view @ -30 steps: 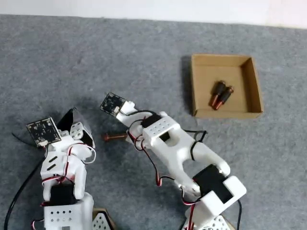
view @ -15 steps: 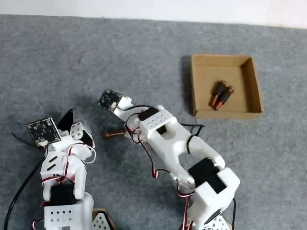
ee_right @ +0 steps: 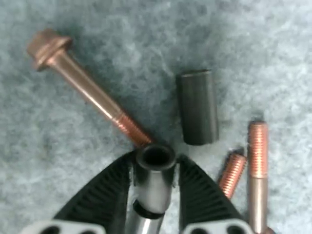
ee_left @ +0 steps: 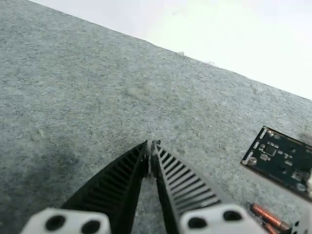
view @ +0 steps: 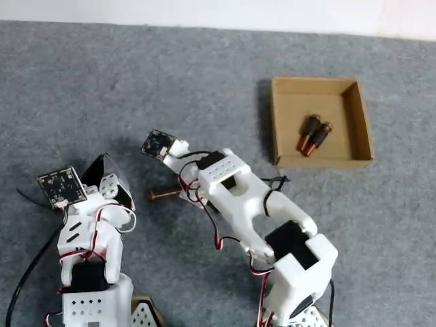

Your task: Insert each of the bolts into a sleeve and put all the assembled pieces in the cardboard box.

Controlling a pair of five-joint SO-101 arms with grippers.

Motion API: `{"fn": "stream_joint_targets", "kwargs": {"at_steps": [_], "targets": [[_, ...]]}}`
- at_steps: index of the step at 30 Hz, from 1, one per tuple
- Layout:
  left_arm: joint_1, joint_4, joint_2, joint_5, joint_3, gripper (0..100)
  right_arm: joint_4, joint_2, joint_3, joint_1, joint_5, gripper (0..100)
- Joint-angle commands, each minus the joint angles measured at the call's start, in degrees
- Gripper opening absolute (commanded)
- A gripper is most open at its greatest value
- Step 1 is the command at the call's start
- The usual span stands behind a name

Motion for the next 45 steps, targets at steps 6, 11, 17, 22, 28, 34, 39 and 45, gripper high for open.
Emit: {"fn": "stream_joint_targets", "kwargs": {"at_steps": [6,11,17,22,28,34,39,45], "targets": [[-0.4,-1.0,-0.9,0.0,1.1,3,2.1,-2.4,-2.4,1.9,-1.6,0.5],[-0.4,-1.0,-0.9,0.0,1.1,3,1.9,-10.5,-2.2,3.6,-5.9,0.5],[-0.4,-1.1,-0.9,0.0,1.1,3,1.6,-18.1,2.3,4.5,-6.6,0.5],[-0.4,-1.0,-0.9,-0.1,1.1,3,0.0,-20.5,3.9,4.6,-8.5,0.5],[-0.4,-1.0,-0.9,-0.1,1.1,3,4.9,-20.9,3.7,7.6,-8.5,0.5],[-0.4,-0.9,-0.9,-0.1,1.1,3,11.0,-21.0,4.1,14.4,-8.7,0.5],[-0.3,-1.0,-0.9,-0.1,1.1,3,10.6,-21.0,4.0,23.3,-14.2,0.5],[-0.3,-1.0,-0.9,-0.1,1.1,3,10.7,-20.3,4.7,27.9,-16.6,0.5]]}}
